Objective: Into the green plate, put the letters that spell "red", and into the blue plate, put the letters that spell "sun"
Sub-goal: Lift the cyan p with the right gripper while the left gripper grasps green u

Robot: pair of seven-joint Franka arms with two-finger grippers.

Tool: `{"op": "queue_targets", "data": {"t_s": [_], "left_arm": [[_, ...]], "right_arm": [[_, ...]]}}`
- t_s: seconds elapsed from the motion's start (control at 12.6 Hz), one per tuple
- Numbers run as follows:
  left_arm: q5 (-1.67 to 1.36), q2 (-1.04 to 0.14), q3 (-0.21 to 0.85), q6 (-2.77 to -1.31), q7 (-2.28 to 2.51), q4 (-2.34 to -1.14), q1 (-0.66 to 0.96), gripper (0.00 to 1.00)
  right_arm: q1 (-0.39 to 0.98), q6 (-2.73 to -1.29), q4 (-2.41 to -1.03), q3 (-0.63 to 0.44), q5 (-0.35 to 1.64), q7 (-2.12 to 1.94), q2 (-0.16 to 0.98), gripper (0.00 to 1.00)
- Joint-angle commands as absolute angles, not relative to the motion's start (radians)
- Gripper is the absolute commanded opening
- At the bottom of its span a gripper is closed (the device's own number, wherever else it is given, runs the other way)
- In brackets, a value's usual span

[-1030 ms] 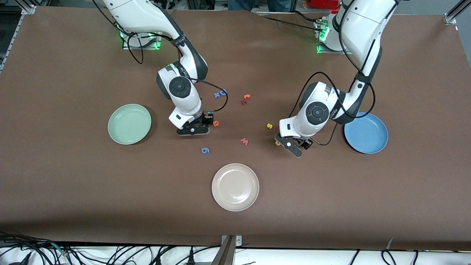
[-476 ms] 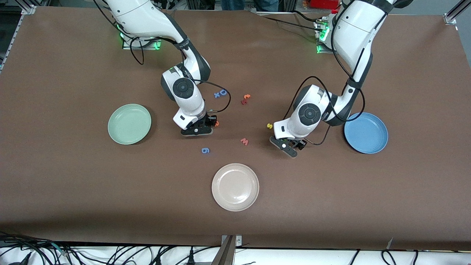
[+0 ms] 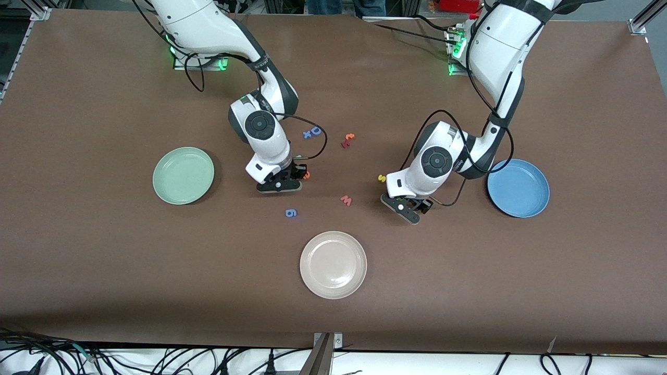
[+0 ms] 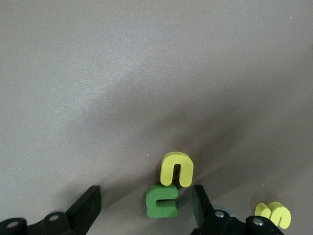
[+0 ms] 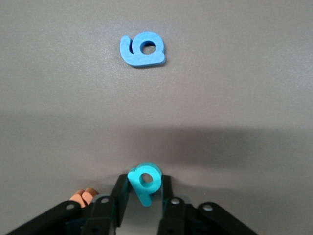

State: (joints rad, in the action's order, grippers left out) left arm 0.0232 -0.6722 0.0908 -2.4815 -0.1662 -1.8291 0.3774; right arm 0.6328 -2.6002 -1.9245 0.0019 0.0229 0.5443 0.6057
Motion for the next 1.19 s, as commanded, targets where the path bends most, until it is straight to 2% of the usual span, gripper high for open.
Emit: {"op": "queue_targets", "data": {"t_s": [0.0,0.08,0.4,0.48,0.55,0.71,0.87,1.11], "left_arm": [[0.054,-0.692,0.064,-2.490,-0.144,-1.810,0.405,0.85],[0.055,-0.692,0.060,-2.496,-0.149,-1.812,0.405,0.81],[0.075,-0.692,0.058,-2.502,-0.152,-1.813,0.405,0.45],[0.075,-0.692,0.058,-2.502,-0.152,-1.813,0.405,0.39],[0.075,-0.692,0.058,-2.502,-0.152,-1.812,0.405,0.39],[0.074,-0.692,0.052,-2.502,-0.150,-1.812,0.405,0.32],[0.071,-0.686,0.041,-2.502,-0.155,-1.810,0.402,0.22],[0.057,-0.646,0.000,-2.482,-0.198,-1.809,0.382,0.16]], "right_arm": [[0.641,-2.608,-1.919,-0.003,0.029,0.514,0.601,0.09],[0.638,-2.599,-1.919,-0.008,0.029,0.491,0.586,0.09],[0.635,-2.435,-1.914,-0.073,0.029,0.375,0.497,0.09],[0.634,-2.371,-1.914,-0.106,0.031,0.306,0.470,0.09],[0.632,-2.314,-1.919,-0.144,0.037,0.232,0.445,0.09],[0.632,-2.220,-1.937,-0.214,0.038,0.112,0.398,0.08],[0.630,-2.206,-1.995,-0.312,0.040,-0.039,0.356,0.07],[0.611,-2.215,-2.074,-0.440,0.095,-0.266,0.350,0.05]]}}
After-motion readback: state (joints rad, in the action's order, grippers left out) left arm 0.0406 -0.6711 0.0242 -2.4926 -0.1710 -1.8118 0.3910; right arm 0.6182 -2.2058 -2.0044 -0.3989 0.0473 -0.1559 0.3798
